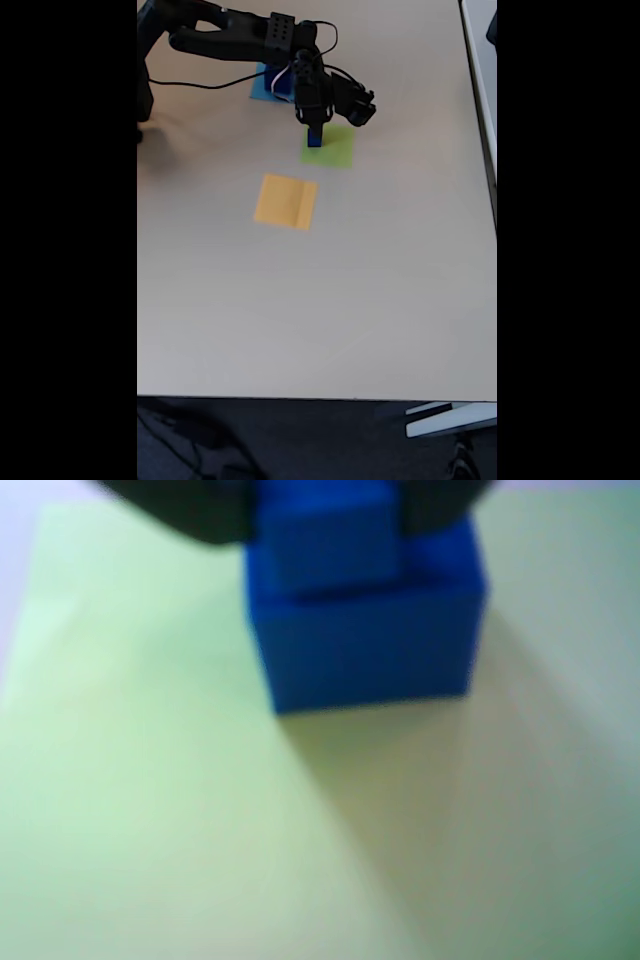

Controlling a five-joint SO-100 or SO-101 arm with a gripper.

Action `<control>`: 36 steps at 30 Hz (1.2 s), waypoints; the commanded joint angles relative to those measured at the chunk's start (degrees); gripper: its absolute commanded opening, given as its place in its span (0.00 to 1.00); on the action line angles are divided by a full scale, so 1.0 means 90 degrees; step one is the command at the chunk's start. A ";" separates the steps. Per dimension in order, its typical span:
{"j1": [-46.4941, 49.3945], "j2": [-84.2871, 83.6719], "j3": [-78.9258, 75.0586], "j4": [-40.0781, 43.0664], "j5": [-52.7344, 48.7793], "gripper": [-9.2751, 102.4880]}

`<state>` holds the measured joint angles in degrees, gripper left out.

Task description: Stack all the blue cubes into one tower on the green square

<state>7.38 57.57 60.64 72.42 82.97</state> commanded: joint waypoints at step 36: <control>-0.0137 0.0508 0.0146 0.0059 0.0059 0.08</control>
<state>6.24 57.74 62.14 73.12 83.41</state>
